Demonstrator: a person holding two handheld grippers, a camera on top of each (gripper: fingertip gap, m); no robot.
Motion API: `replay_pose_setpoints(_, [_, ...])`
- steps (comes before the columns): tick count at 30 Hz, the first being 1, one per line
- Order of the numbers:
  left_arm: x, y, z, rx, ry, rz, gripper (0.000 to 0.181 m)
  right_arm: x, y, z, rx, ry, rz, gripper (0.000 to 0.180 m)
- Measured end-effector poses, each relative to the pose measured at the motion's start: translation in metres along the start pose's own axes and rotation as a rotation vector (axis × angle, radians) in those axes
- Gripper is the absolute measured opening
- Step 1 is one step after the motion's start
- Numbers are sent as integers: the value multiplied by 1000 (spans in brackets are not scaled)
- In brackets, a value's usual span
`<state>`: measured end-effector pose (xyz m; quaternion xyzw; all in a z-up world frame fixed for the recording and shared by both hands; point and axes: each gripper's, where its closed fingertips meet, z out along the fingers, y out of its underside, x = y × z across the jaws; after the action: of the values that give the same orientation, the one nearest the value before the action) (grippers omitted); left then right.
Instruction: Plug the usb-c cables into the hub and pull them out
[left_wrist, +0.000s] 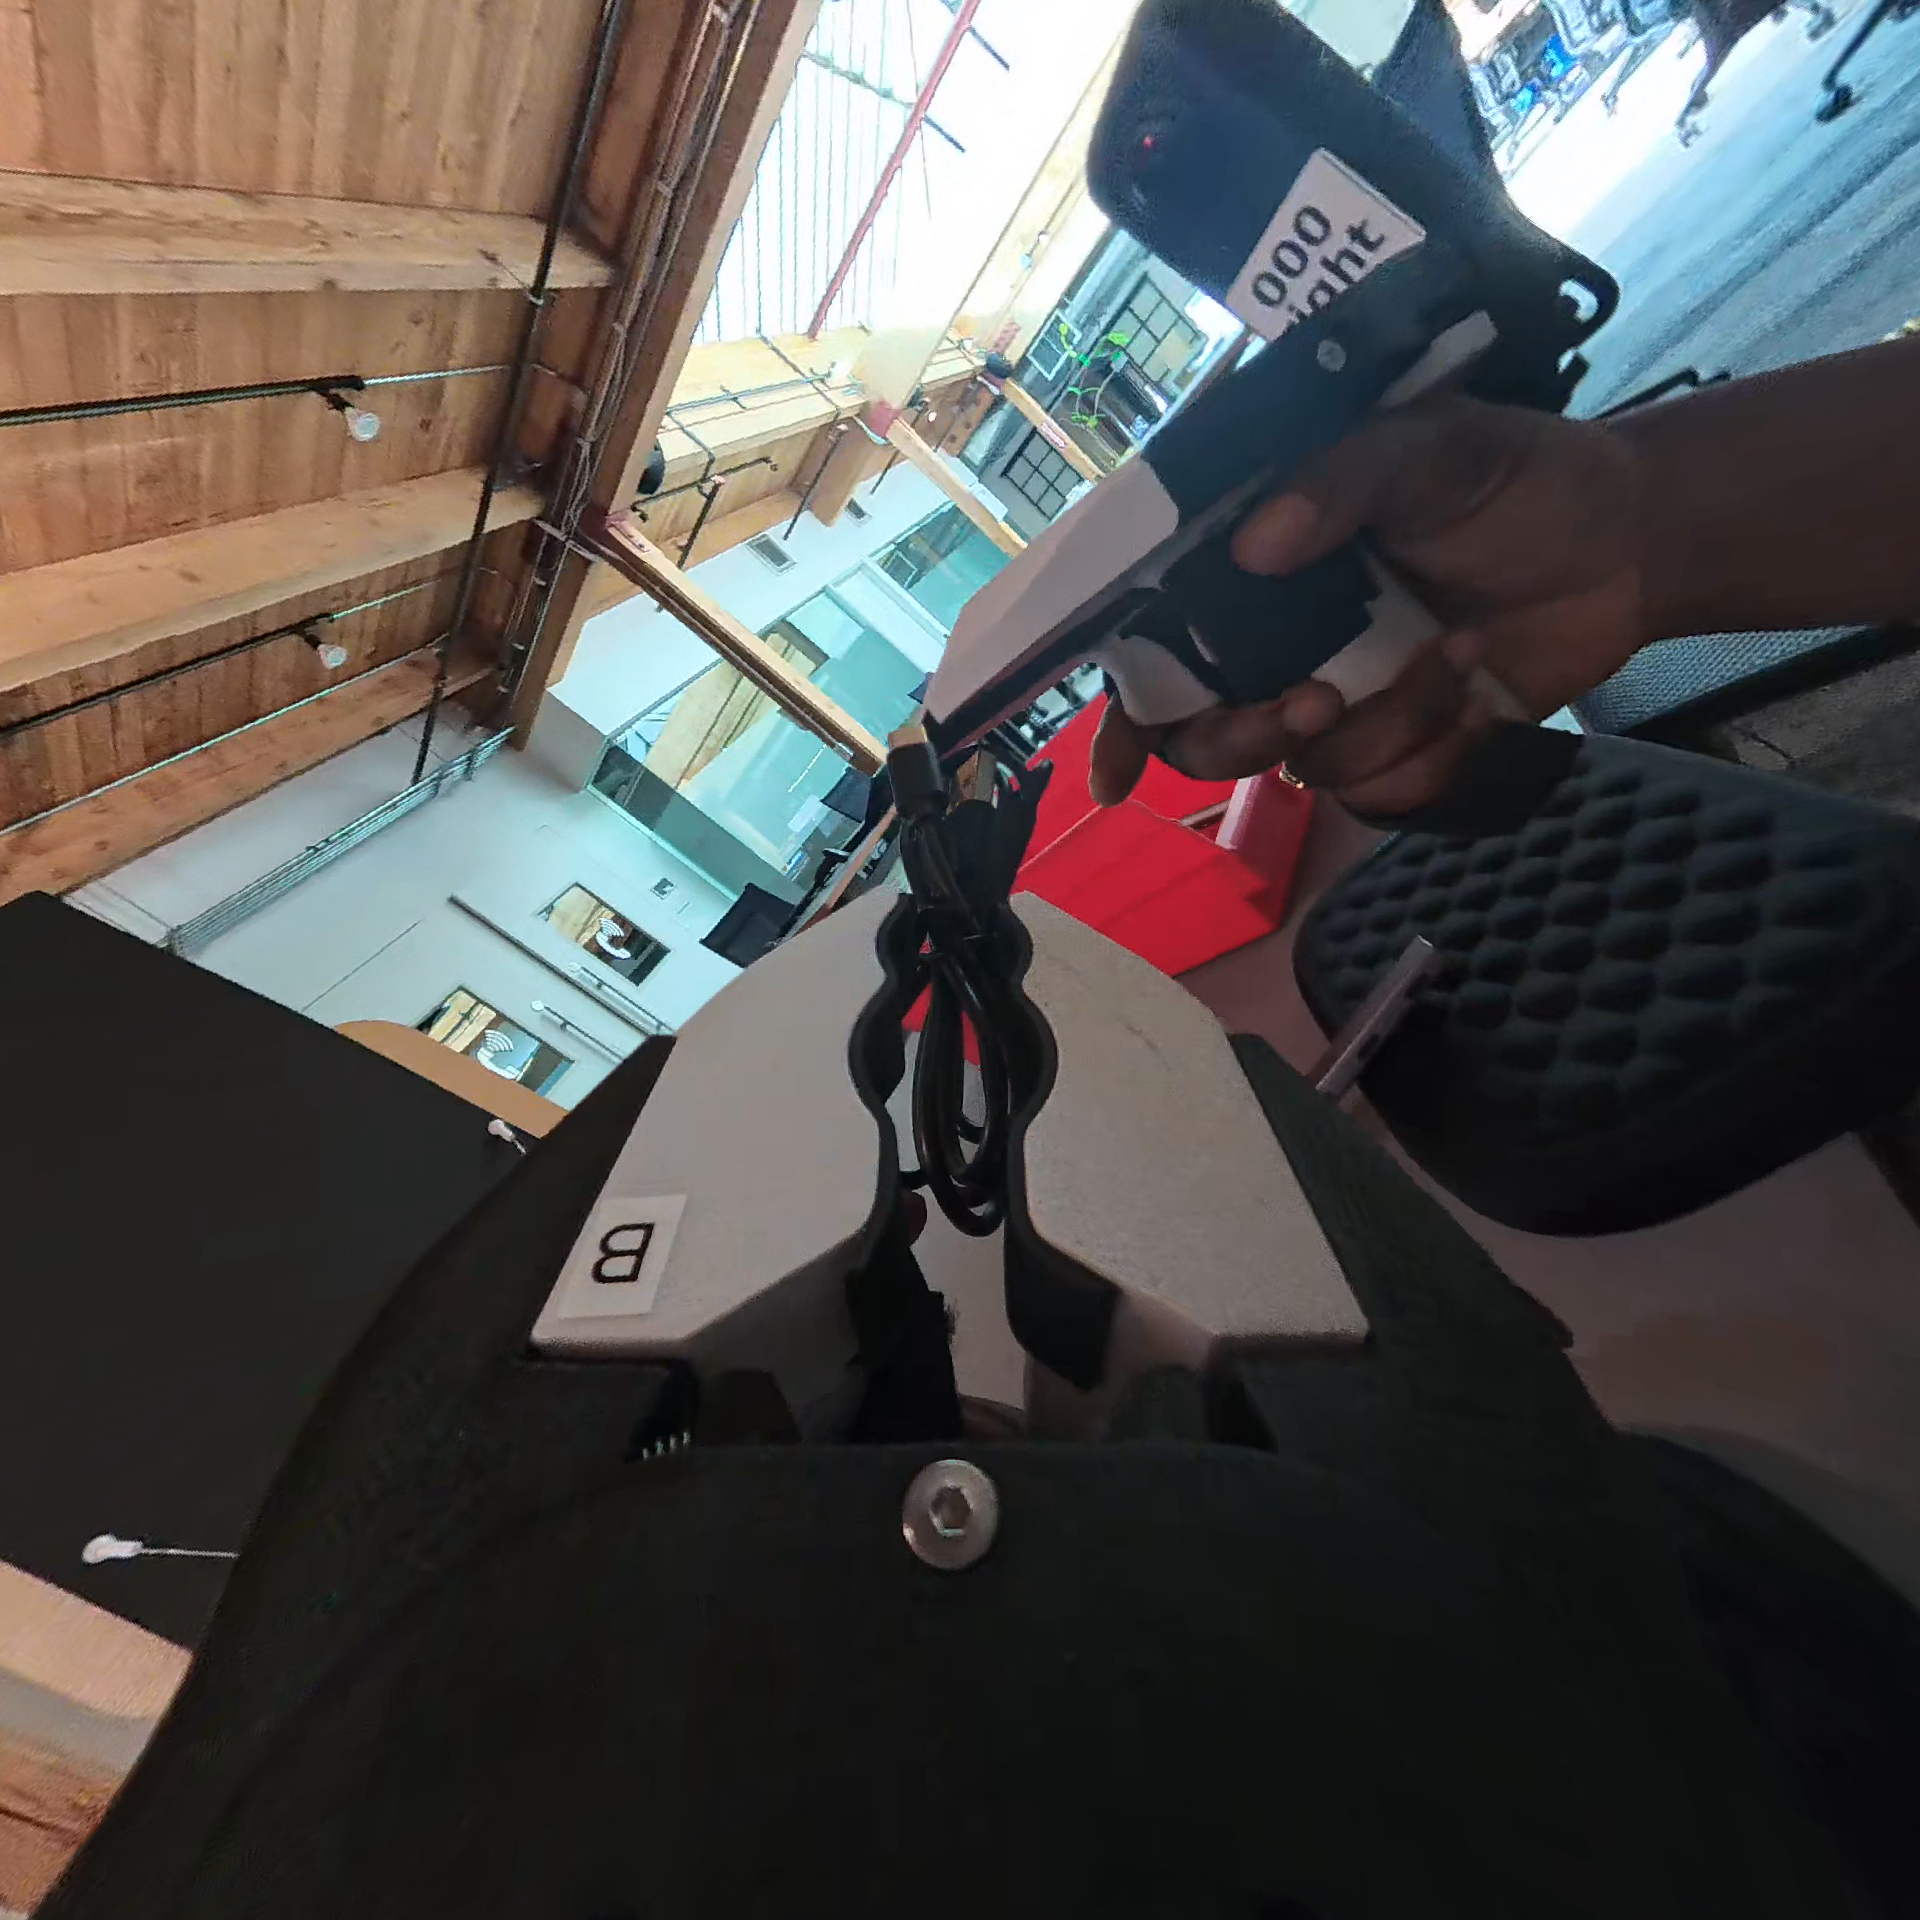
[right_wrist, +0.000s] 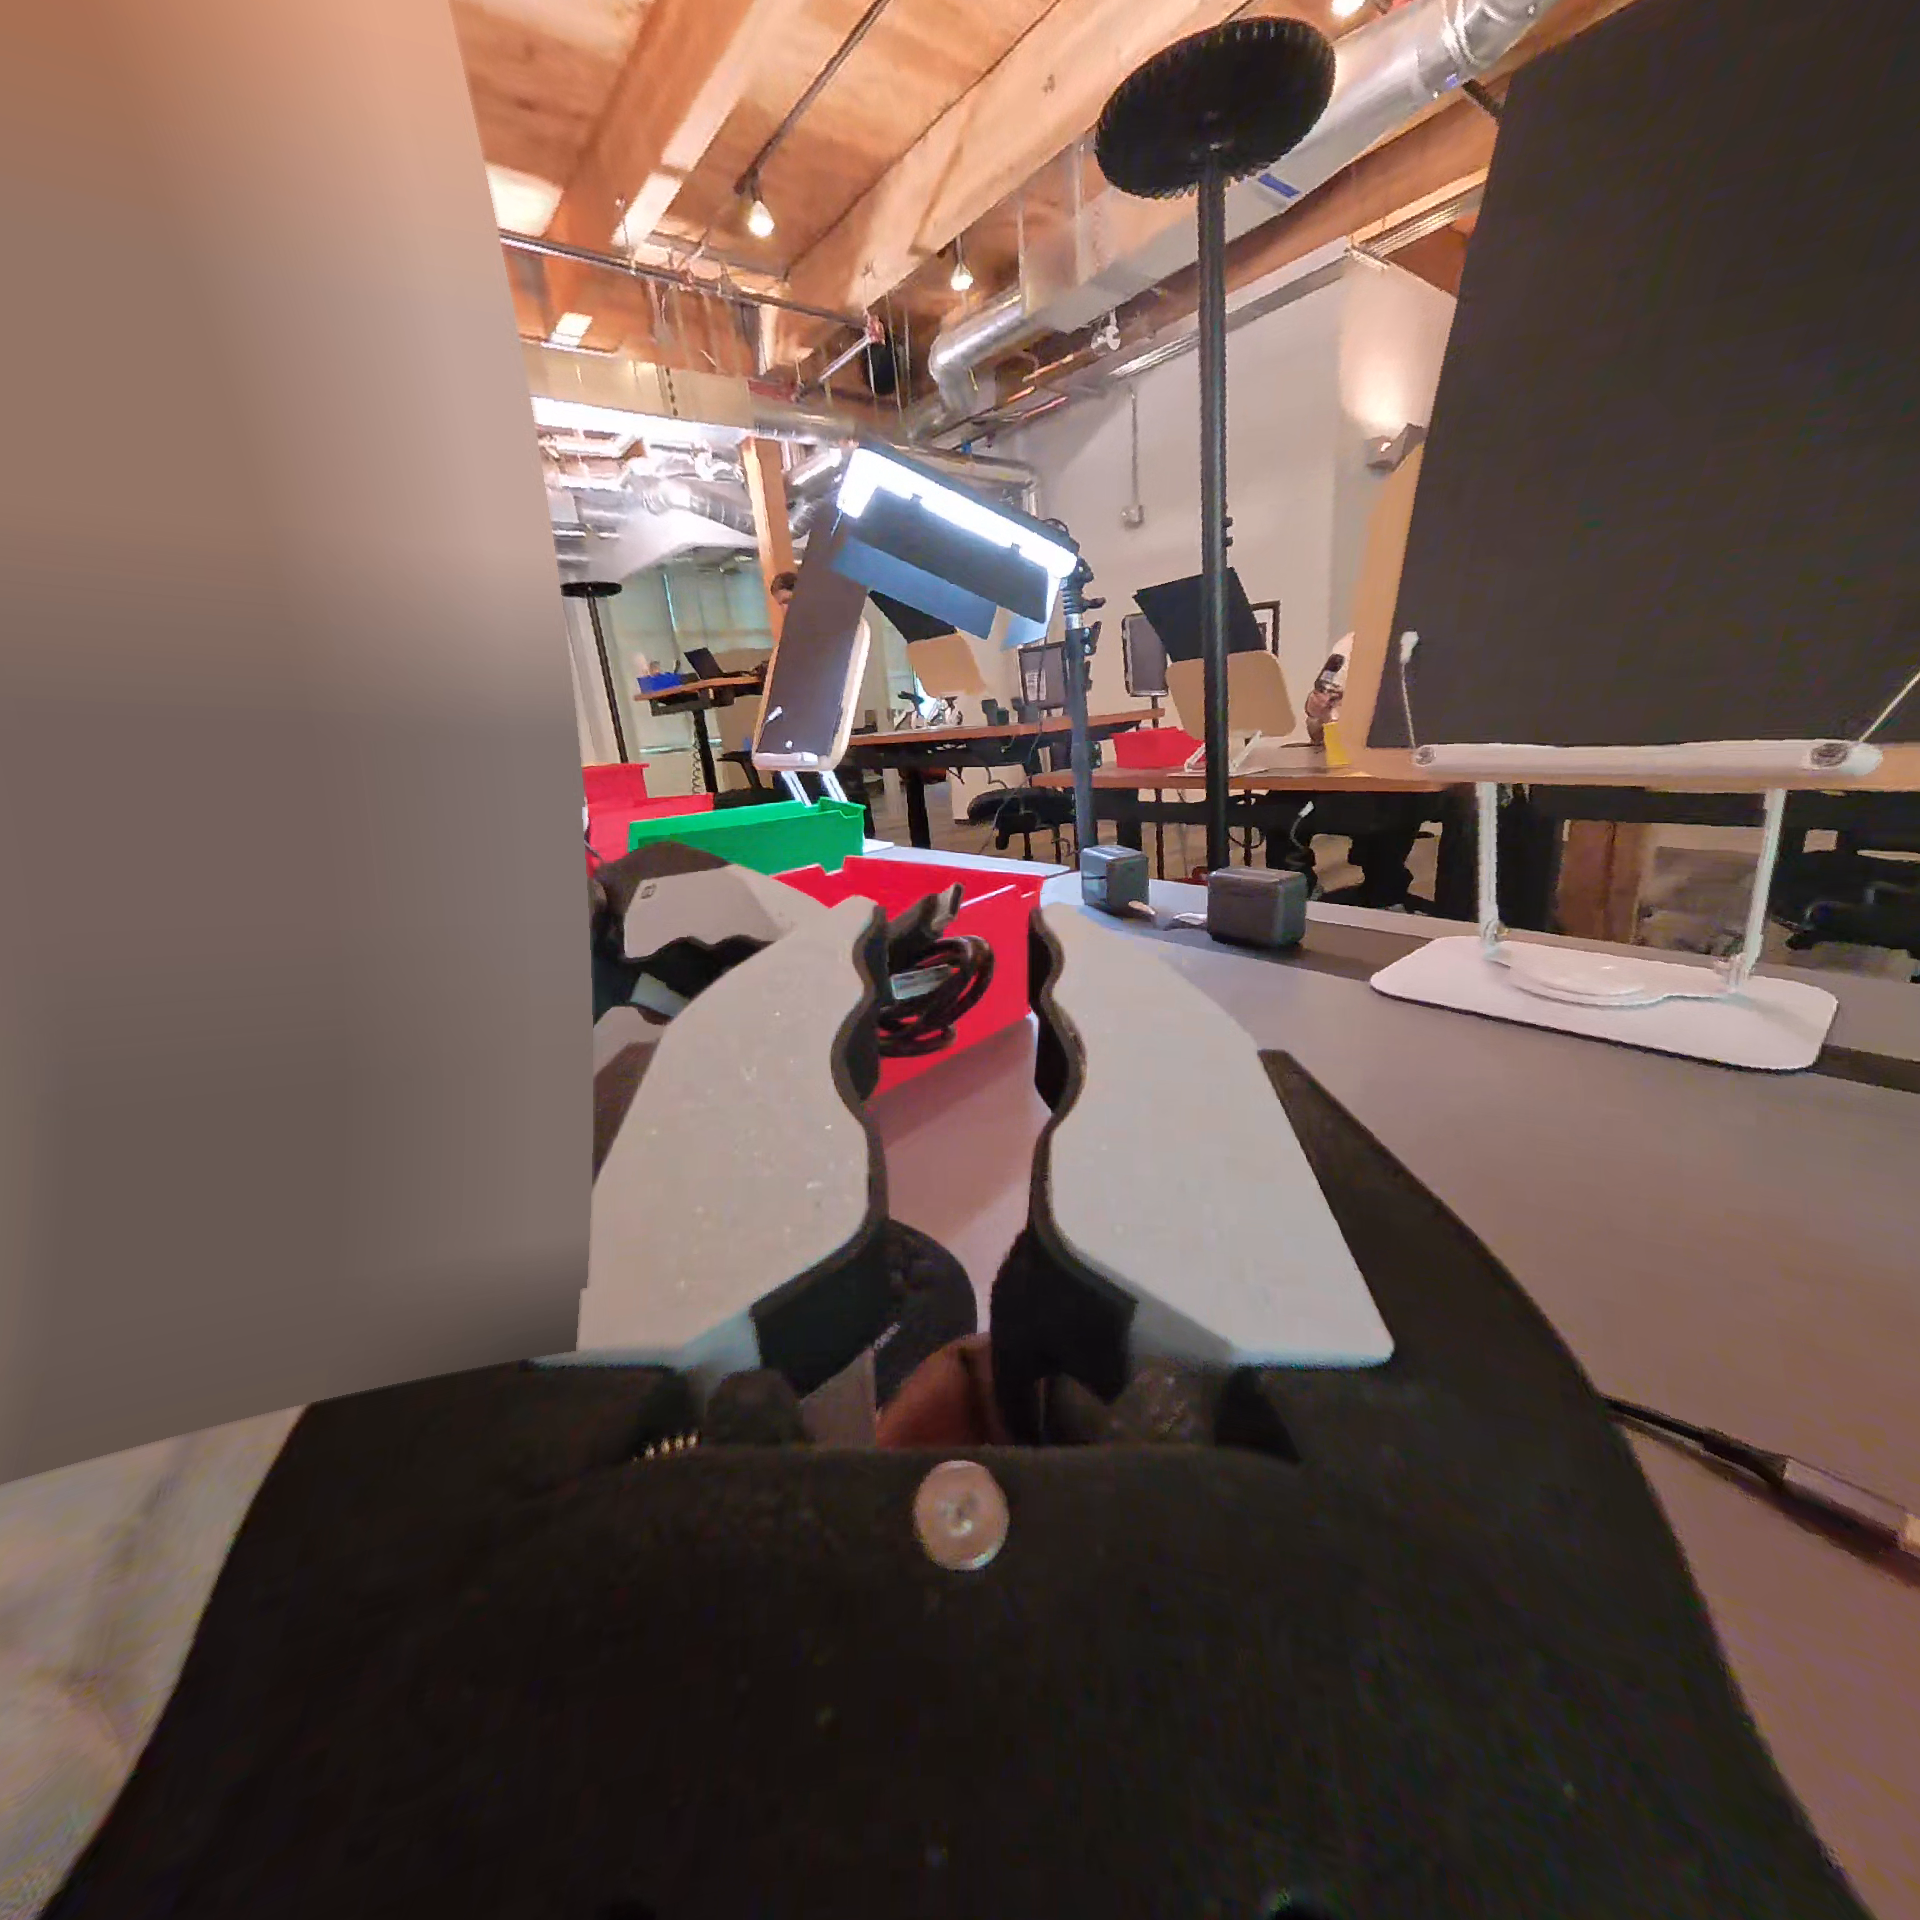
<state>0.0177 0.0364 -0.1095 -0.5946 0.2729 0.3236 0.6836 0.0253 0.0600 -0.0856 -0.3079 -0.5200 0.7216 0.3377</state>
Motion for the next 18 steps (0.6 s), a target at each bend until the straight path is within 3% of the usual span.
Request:
replay_pose_setpoints(11, [6,21,6,-123,15,66,14,-6,14,3,-96,-14,-168,5])
replay_pose_setpoints(18, [12,24,8,-149,36,92,13,-10,39,8,-256,5,-369,9])
